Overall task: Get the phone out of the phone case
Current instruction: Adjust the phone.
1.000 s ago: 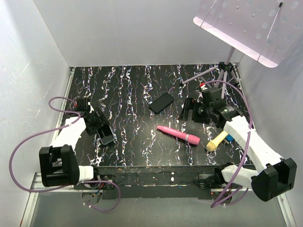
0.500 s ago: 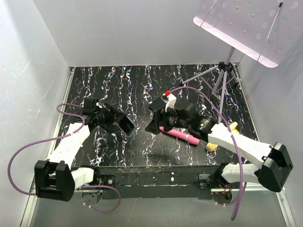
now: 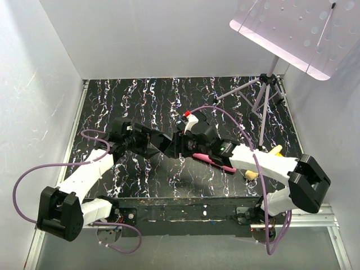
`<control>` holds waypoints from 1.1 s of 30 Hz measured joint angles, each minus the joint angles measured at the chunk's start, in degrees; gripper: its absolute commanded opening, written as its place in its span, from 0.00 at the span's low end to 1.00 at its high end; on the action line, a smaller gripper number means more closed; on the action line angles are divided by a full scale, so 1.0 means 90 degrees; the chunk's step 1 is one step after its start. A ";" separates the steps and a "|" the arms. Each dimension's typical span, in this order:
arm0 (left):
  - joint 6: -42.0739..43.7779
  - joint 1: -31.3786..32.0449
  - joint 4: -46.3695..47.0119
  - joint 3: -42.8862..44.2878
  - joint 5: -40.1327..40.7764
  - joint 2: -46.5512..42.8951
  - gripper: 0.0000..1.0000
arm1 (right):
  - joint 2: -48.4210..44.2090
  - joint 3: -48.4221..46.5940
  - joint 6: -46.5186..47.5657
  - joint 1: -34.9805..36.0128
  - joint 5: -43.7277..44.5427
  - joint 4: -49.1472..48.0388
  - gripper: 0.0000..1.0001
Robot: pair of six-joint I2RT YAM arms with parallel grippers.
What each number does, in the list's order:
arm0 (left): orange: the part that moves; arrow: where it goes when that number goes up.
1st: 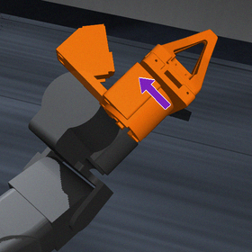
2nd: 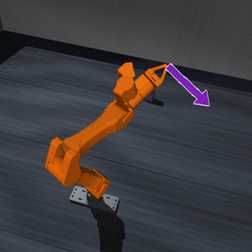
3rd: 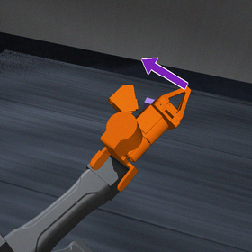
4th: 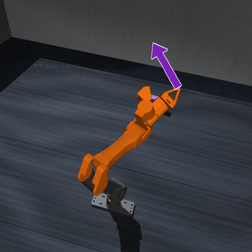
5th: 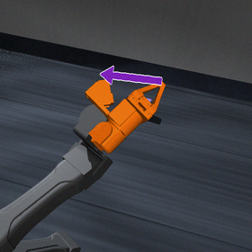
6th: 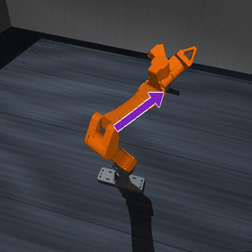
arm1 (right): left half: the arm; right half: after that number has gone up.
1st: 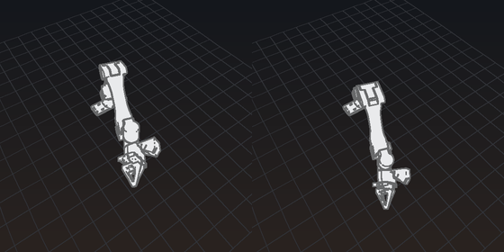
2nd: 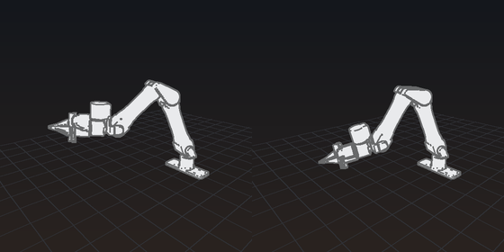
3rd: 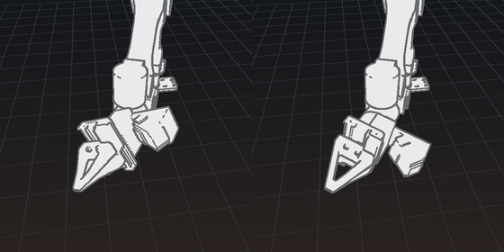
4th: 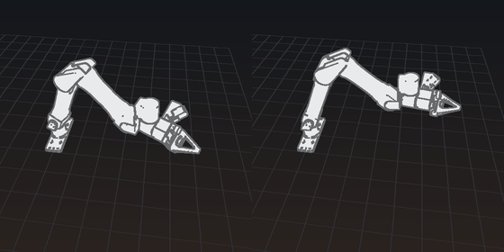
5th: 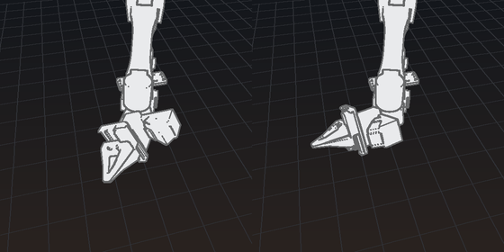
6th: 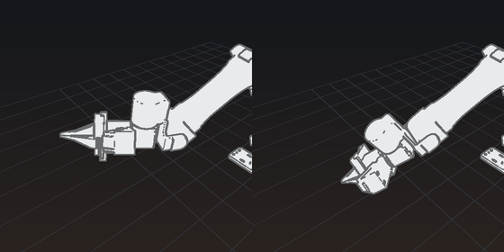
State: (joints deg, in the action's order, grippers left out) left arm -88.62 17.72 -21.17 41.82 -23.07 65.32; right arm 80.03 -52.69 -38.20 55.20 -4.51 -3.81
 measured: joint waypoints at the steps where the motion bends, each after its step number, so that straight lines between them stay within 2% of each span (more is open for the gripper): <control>1: -0.0114 0.0068 0.0056 0.0000 0.0010 0.0005 0.00 | 0.0058 -0.0027 -0.0022 0.0012 0.0063 -0.0005 0.56; 2: -0.0189 0.0109 0.0083 0.0000 0.0017 0.0005 0.00 | 0.0112 -0.0056 -0.0046 0.0019 0.0114 0.0000 0.49; 3: -0.0284 0.0158 0.0107 0.0000 0.0027 0.0005 0.00 | 0.0189 -0.0095 -0.0080 0.0027 0.0165 0.0010 0.35; 4: -0.0350 0.0197 0.0129 0.0000 0.0041 0.0005 0.08 | 0.0243 -0.0124 -0.0073 0.0034 0.0194 0.0015 0.08; 5: -0.0406 0.0231 0.0151 0.0000 0.0070 0.0005 0.39 | 0.0323 -0.0163 -0.0121 0.0034 0.0221 0.0017 0.01; 6: -0.0435 0.0257 0.0185 0.0000 0.0117 0.0005 0.64 | 0.0379 -0.0189 -0.0097 0.0036 0.0219 0.0012 0.01; 7: -0.0427 0.0272 0.0216 -0.0007 0.0177 0.0007 0.98 | 0.0418 -0.0233 -0.0112 0.0036 0.0272 0.0036 0.01; 10: -0.0175 0.0279 0.0240 0.0002 0.0199 -0.0005 0.98 | 0.0454 -0.0403 -0.0044 0.0015 0.0369 0.0236 0.01; 12: 0.0398 0.0296 -0.0032 0.0138 0.0321 -0.0046 0.98 | 0.0454 -0.0471 0.0024 -0.0129 0.0236 0.0481 0.01; 16: 0.1972 0.0296 -0.0952 0.0787 0.0998 -0.0209 0.97 | 0.0452 -0.0464 0.0384 -0.0821 -0.0381 0.1093 0.01; 20: 0.3864 0.0289 -0.1027 0.0993 0.1163 -0.0775 0.89 | 0.0457 -0.0546 0.1156 -0.1486 -0.1205 0.2191 0.01; 23: 0.5081 0.0291 -0.0794 0.1056 0.0529 -0.0833 0.87 | 0.0510 -0.0882 0.1914 -0.1608 -0.1962 0.3395 0.01; 26: 0.6132 0.0340 -0.0537 0.1358 -0.0685 -0.0219 0.91 | 0.0442 -0.1056 0.2506 -0.1552 -0.2703 0.4080 0.01; 30: 0.6912 0.0622 -0.0347 0.1462 -0.1989 0.0610 0.93 | 0.0010 -0.1022 0.3075 -0.1506 -0.3398 0.4605 0.01; 33: 0.7213 0.0865 -0.0204 0.1331 -0.2800 0.0857 0.88 | -0.0374 -0.1001 0.3339 -0.1508 -0.3813 0.4741 0.01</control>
State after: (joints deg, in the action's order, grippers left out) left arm -23.70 25.50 -23.00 53.80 -48.27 73.03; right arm 76.66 -61.69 -8.14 41.63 -38.83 38.85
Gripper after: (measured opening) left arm 0.917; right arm 0.189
